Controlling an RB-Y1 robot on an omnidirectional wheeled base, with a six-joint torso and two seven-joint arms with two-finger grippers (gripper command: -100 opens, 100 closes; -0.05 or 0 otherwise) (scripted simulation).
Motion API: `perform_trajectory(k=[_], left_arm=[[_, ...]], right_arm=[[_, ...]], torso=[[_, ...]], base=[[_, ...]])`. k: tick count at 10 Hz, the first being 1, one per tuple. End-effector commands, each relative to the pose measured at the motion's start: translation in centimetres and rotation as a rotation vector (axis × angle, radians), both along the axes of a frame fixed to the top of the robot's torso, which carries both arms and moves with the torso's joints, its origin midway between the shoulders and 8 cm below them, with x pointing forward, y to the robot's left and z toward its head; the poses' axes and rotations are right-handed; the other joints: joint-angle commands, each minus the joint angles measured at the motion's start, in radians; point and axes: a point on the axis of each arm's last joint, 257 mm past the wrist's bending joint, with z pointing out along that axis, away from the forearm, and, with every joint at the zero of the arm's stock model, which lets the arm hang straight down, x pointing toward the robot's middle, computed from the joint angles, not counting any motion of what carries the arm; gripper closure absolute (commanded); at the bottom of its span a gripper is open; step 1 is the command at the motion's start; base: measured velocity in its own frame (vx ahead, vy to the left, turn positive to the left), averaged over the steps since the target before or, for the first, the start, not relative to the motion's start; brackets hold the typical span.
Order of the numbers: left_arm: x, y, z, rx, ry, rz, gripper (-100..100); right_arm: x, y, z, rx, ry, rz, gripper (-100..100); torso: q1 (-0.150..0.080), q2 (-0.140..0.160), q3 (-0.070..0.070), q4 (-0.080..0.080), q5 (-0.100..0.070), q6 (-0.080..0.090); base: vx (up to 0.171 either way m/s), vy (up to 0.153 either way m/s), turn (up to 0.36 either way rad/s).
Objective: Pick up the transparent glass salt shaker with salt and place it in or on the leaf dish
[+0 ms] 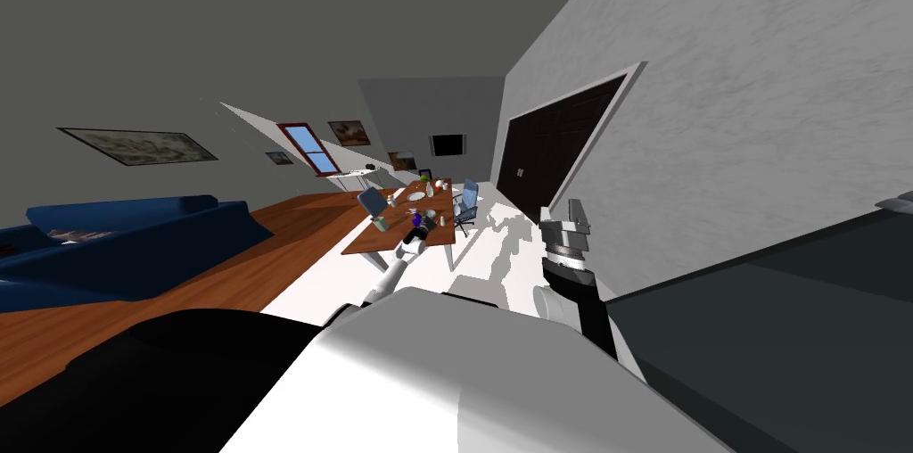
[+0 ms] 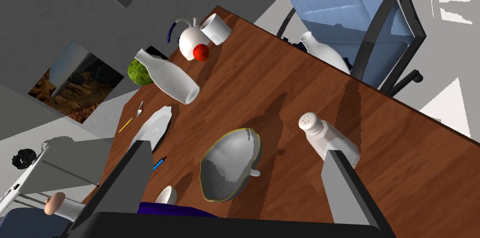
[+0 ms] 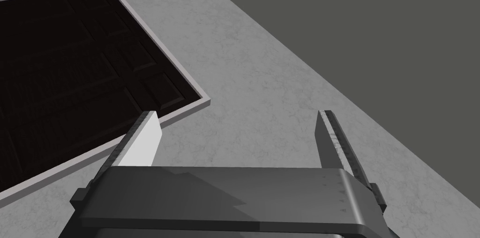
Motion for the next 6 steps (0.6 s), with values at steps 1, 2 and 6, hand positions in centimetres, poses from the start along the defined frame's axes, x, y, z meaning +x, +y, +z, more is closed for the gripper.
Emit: perform_trajectory(k=[1, 2, 6], left_arm=[[0.2, 0.1, -1.7, -0.027, 0.041, 0.007, -100], [0.6, -0.2, -2.8, -0.073, 0.081, 0.008, -100], [0.8, -0.4, -6.2, -0.160, 0.181, 0.023, -100]], right_arm=[[0.0, 0.0, 0.0, 0.000, 0.000, 0.000, 0], [0.0, 0.0, 0.0, 0.000, 0.000, 0.000, 0], [0.0, 0.0, 0.0, 0.000, 0.000, 0.000, 0]], torso=[[0.000, 0.000, 0.000, 0.000, 0.000, 0.000], [0.000, 0.000, 0.000, 0.000, 0.000, 0.000], [0.002, -0.001, 0.000, 0.000, 0.000, 0.000]], base=[[0.005, -0.032, 0.018], [0.004, -0.027, 0.029], [0.014, -0.018, 0.016]])
